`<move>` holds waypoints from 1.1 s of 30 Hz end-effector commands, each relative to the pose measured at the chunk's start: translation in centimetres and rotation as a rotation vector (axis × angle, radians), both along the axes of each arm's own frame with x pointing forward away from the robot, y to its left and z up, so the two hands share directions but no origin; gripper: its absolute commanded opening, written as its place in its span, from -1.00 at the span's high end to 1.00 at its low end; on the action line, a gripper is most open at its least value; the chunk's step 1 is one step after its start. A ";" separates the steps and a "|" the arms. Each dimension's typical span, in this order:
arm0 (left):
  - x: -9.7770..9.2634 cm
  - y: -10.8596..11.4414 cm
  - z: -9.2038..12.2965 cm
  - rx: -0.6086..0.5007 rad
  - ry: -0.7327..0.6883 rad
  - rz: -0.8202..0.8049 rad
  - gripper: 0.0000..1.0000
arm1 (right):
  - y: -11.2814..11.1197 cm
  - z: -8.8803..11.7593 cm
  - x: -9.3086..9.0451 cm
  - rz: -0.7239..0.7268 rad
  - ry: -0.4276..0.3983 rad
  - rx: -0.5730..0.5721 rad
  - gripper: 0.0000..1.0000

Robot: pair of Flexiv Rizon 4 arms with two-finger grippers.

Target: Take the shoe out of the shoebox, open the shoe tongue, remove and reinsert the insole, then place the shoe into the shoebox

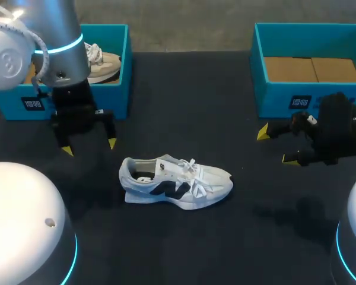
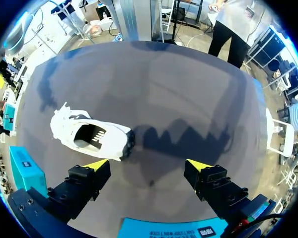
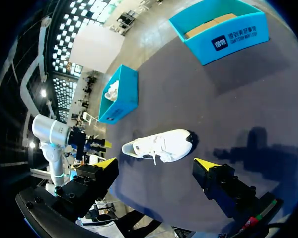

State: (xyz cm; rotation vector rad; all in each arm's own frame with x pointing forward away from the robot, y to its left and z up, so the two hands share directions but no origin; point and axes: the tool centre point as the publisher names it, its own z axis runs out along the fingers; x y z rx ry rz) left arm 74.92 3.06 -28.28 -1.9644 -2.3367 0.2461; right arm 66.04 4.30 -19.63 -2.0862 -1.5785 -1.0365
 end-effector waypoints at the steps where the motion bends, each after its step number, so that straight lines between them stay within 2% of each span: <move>1: 0.0 0.0 0.0 0.001 -0.001 0.000 -1.00 | 0.1 -0.1 -0.2 -0.004 -0.001 -0.003 -1.00; 4: 0.0 0.0 0.0 0.001 -0.001 0.000 -1.00 | 0.1 -0.1 -0.2 -0.004 -0.001 -0.003 -1.00; 7: 0.1 0.0 -0.8 -0.046 0.145 0.139 -1.00 | 0.1 -0.1 -0.2 -0.004 -0.001 -0.003 -1.00; 13: -0.4 1.1 -1.1 -0.231 0.310 0.379 -1.00 | 0.1 -0.1 -0.2 -0.004 -0.001 -0.003 -1.00; 18: -0.5 2.8 -1.1 -0.339 0.399 0.603 -1.00 | 0.1 -0.1 -0.2 -0.004 -0.001 -0.003 -1.00; 25: -0.5 3.6 -2.1 -0.487 0.534 0.824 -1.00 | 0.1 -0.1 -0.2 -0.004 -0.001 -0.003 -1.00; 28: -0.7 3.8 -2.3 -0.513 0.560 0.880 -1.00 | 0.1 -0.1 -0.2 -0.004 -0.001 -0.003 -1.00; 29: -0.7 3.9 -2.3 -0.497 0.514 0.903 -1.00 | 0.1 -0.1 -0.2 -0.004 -0.001 -0.003 -1.00; 33: -0.7 4.0 -2.3 -0.502 0.507 0.908 -1.00 | 0.1 -0.1 -0.2 -0.004 -0.001 -0.003 -1.00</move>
